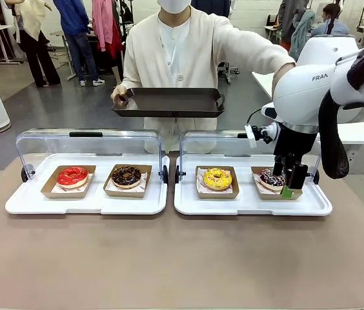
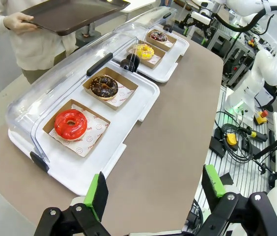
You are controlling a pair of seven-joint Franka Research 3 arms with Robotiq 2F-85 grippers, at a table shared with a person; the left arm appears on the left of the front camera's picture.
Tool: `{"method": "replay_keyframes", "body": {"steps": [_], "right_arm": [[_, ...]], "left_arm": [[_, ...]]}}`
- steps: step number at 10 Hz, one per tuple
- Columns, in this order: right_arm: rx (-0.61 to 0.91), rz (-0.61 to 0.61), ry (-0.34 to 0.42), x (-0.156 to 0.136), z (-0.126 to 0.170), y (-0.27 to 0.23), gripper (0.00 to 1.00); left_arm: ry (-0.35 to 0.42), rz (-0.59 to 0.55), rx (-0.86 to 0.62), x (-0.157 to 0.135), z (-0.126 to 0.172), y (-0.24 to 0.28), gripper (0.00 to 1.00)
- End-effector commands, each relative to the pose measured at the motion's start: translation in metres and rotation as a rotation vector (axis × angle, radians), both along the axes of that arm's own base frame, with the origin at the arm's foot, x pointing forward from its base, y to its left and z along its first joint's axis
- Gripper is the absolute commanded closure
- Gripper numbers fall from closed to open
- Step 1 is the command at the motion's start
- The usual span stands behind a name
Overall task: Provide the desired donut to the person.
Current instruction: Pick up and lift the Paper togo box containing the Donut pointed at by the person.
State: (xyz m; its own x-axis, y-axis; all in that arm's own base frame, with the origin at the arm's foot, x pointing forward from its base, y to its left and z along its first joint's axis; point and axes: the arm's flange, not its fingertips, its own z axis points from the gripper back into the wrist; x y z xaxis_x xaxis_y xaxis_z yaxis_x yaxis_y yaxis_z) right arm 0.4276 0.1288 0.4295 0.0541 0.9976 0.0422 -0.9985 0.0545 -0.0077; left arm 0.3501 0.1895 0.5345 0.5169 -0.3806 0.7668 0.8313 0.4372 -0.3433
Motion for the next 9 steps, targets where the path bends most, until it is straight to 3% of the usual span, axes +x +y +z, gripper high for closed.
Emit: {"method": "replay_keyframes", "body": {"steps": [1,4,9], "right_arm": [[0.005,0.003,0.009,-0.002,-0.002,0.002,0.0],[0.0,0.003,0.002,-0.001,-0.001,0.001,0.0],[0.015,0.06,-0.05,0.026,-0.044,0.008,0.0]], "left_arm": [[-0.014,-0.003,-0.016,0.0,0.001,0.001,0.0],[-0.014,-0.003,-0.016,0.0,0.001,0.001,0.0],[-0.014,-0.003,-0.016,0.0,0.001,0.001,0.0]]}}
